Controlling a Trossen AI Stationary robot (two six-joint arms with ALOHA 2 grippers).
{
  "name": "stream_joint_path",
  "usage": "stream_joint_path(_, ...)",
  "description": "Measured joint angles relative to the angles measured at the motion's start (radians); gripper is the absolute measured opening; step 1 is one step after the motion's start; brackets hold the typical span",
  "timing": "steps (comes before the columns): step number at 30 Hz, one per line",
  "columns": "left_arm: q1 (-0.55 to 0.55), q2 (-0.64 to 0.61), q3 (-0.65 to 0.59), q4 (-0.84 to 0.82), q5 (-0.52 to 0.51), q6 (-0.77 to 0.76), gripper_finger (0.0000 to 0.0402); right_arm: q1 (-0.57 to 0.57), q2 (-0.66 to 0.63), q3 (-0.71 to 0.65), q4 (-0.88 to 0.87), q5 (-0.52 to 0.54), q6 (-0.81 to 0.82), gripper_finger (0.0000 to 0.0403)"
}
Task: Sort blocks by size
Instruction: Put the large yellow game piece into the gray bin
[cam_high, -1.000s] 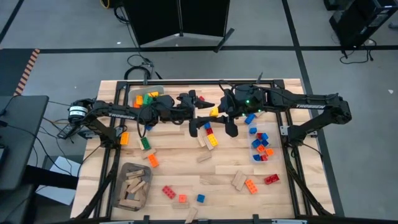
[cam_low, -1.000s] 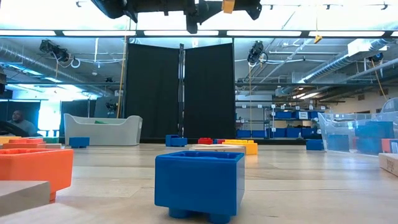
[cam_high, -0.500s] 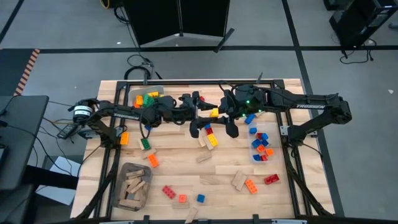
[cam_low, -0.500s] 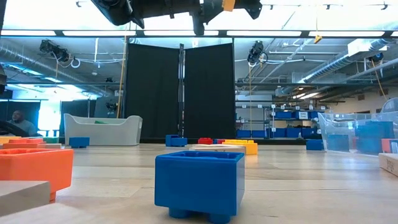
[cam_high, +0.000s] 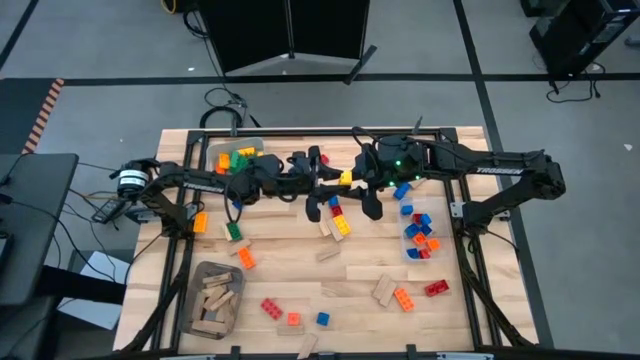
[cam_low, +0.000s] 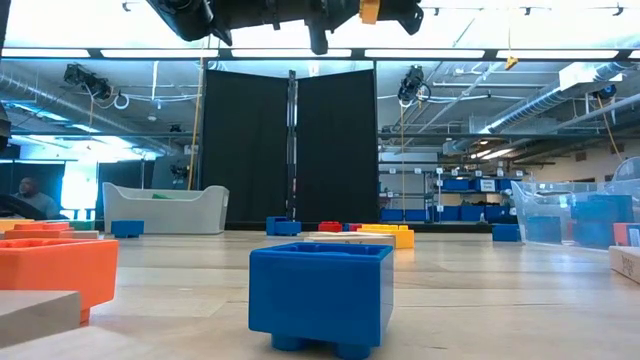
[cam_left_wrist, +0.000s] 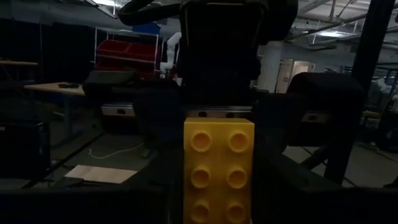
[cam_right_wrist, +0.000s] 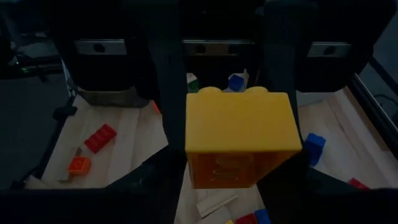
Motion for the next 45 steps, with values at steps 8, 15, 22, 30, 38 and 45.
stream_joint_path(8, 0.015, 0.002, 0.0, -0.009, -0.029, 0.0, 0.0146, -0.012, 0.0, 0.0, -0.033, 0.0, 0.002, 0.0204)
stream_joint_path(15, 0.049, 0.001, 0.0, -0.015, -0.049, 0.001, 0.0146, -0.05, -0.002, 0.001, -0.151, 0.037, 0.024, 0.0217)
stream_joint_path(22, 0.145, -0.085, 0.0, -0.283, -0.099, -0.047, 0.0152, -0.081, -0.002, 0.001, -0.341, 0.041, 0.037, 0.0219)
stream_joint_path(30, 0.304, -0.283, 0.0, -0.847, -0.293, -0.126, 0.015, -0.087, -0.002, 0.001, -0.372, 0.095, 0.046, 0.0217)
stream_joint_path(38, 0.53, -0.369, -0.004, -1.434, -0.332, -0.279, 0.0148, -0.098, -0.002, 0.001, -0.366, 0.144, 0.049, 0.0213)
stream_joint_path(45, 0.646, -0.297, -0.06, -1.424, -0.218, -0.374, 0.0149, -0.105, -0.002, 0.001, -0.318, 0.146, 0.052, 0.0213)
